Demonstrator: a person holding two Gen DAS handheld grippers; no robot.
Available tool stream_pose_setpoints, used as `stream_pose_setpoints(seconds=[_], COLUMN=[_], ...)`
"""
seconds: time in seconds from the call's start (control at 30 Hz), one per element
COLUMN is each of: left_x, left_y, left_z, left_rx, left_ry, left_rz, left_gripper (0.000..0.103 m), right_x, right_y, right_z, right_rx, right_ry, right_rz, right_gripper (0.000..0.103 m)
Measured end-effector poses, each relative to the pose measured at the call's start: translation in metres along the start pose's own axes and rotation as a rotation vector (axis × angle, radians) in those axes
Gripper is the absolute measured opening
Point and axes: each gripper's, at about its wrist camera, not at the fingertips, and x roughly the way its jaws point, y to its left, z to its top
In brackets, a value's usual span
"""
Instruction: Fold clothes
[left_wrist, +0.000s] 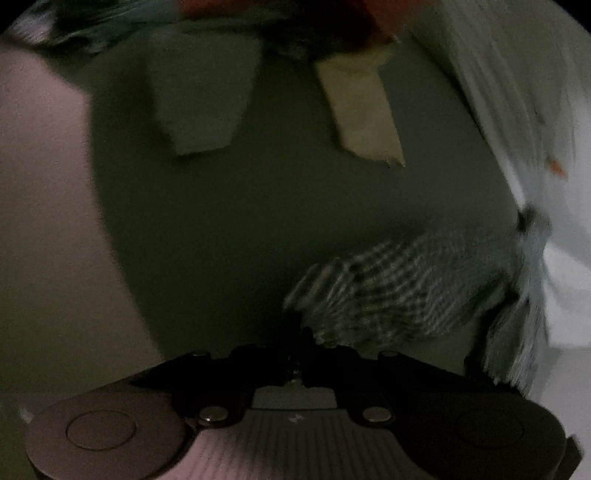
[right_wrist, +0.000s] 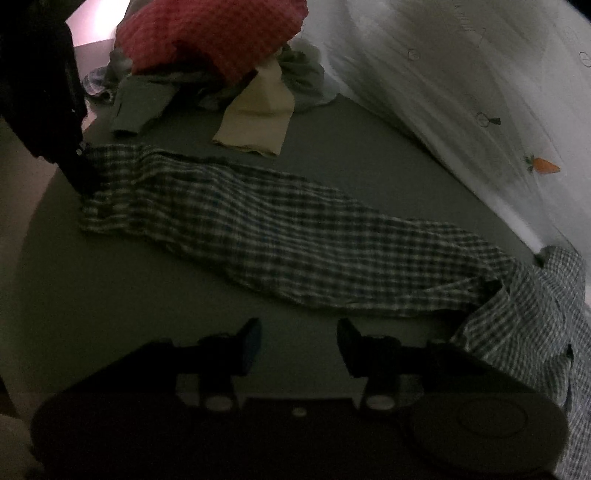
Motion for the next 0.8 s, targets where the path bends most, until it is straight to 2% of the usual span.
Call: stream_pose_setpoints(seconds=[0.1, 0.2, 0.27, 0.3, 0.33, 0.37, 0.4, 0.47, 0.53, 0.57, 0.6, 0.63, 0.67, 0.7, 0.73, 0.8], left_x=[-0.018, -0.025, -0.027, -0.025, -0.022, -0.017, -0.011, 0.001, 0.015, 0.022, 0.022, 0.023, 0.023, 0.024, 0.024, 0.025], left_y=[0.017, 0.027, 0.018, 0.011, 0.003, -0.005, -0.011, -0.022, -0.023, -0.024, -0.024, -0.024, -0.024, -0.023, -0.023, -0.023], left_z=[0.004, 0.010, 0.005, 0.000, -0.005, -0.011, -0.014, -0.020, -0.021, -0.022, -0.022, -0.023, -0.024, -0.024, -0.025, -0.026], left_rx=[-0.018, -0.051, 0.000, 0.053, 0.105, 0.150, 0.169, 0.204, 0.196, 0.191, 0.178, 0.166, 0.153, 0.140, 0.127, 0.101], left_ry=[-0.125, -0.163, -0.165, -0.171, -0.177, -0.181, -0.183, -0.188, -0.188, -0.189, -0.200, -0.212, -0.224, -0.236, -0.248, -0.272], left_rz=[0.153, 0.152, 0.094, 0.084, 0.074, 0.073, 0.063, 0.042, 0.022, 0.014, 0.023, 0.032, 0.041, 0.050, 0.059, 0.077], left_gripper=[0.001, 0.001, 0.006, 0.020, 0.043, 0.055, 0.070, 0.077, 0.087, 0.088, 0.088, 0.094, 0.092, 0.069, 0.015, 0.001], right_x=[-0.002, -0.004, -0.008, -0.011, -0.015, -0.017, -0.019, -0.020, -0.020, -0.020, -0.021, -0.022, -0.022, -0.022, -0.023, -0.023], right_y=[-0.004, -0.013, -0.021, -0.026, -0.031, -0.036, -0.040, -0.048, -0.052, -0.054, -0.054, -0.054, -0.053, -0.051, -0.051, -0.051], right_z=[-0.005, -0.010, -0.014, -0.017, -0.020, -0.023, -0.026, -0.035, -0.042, -0.046, -0.048, -0.052, -0.054, -0.056, -0.058, -0.060], right_rx=[0.034, 0.096, 0.131, 0.155, 0.180, 0.200, 0.219, 0.253, 0.283, 0.299, 0.309, 0.315, 0.316, 0.317, 0.319, 0.321], right_ry=[-0.002, 0.011, 0.015, 0.017, 0.019, 0.024, 0.030, 0.053, 0.076, 0.087, 0.092, 0.097, 0.100, 0.102, 0.103, 0.099], right_rz=[-0.008, -0.018, -0.050, -0.072, -0.094, -0.114, -0.134, -0.165, -0.175, -0.178, -0.179, -0.180, -0.181, -0.181, -0.182, -0.184], right_gripper=[0.047, 0.047, 0.053, 0.056, 0.059, 0.061, 0.062, 0.065, 0.065, 0.065, 0.065, 0.065, 0.065, 0.064, 0.063, 0.060])
